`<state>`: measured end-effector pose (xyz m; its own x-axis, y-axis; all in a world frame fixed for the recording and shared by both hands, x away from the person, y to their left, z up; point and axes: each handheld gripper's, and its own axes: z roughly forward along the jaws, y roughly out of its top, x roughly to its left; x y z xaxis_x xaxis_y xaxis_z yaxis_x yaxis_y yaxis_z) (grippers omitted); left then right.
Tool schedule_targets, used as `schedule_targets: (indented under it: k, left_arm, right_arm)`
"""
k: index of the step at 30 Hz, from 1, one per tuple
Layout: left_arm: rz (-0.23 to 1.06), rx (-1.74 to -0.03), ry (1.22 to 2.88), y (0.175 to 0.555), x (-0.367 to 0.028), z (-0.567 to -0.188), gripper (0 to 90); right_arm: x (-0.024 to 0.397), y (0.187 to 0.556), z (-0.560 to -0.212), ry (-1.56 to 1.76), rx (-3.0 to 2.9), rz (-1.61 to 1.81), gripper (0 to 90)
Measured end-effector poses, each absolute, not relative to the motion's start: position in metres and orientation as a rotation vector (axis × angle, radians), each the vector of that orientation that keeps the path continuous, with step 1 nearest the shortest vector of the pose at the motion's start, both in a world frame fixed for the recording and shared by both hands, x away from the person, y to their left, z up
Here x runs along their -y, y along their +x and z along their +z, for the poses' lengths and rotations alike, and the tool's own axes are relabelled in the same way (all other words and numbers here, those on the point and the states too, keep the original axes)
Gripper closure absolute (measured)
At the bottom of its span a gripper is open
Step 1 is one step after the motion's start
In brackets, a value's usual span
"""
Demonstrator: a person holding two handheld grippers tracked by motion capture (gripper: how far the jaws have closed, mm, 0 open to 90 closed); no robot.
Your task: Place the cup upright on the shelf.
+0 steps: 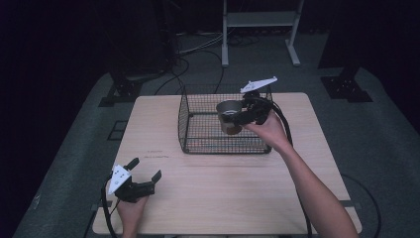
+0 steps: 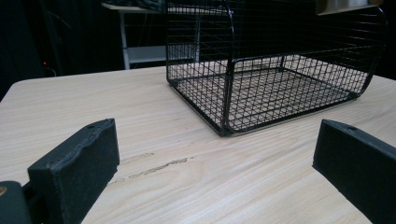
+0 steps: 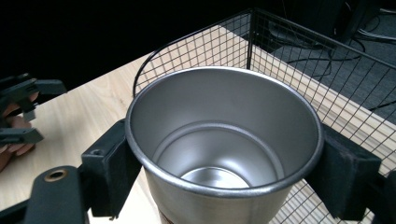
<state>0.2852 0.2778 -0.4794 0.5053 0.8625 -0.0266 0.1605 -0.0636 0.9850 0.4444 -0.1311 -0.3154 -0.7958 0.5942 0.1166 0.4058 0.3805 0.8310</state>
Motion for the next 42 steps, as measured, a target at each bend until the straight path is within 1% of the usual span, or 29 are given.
schedule_targets:
  k: [21, 30, 42]
  left_arm:
    - [0.734, -0.909, 1.565, 0.285, -0.278, -0.479, 0.0]
    - [0.731, -0.907, 1.567, 0.285, -0.277, -0.479, 0.0]
    - [0.736, -0.902, 1.570, 0.285, -0.277, -0.479, 0.0]
  right_arm:
    - [0.108, 0.497, -0.332, 1.004, -2.461, 1.307, 17.9]
    - [0.096, 0.513, -0.340, 1.038, -2.472, 1.272, 17.9]
    - [0.096, 0.531, -0.362, 1.102, -2.491, 1.244, 17.8]
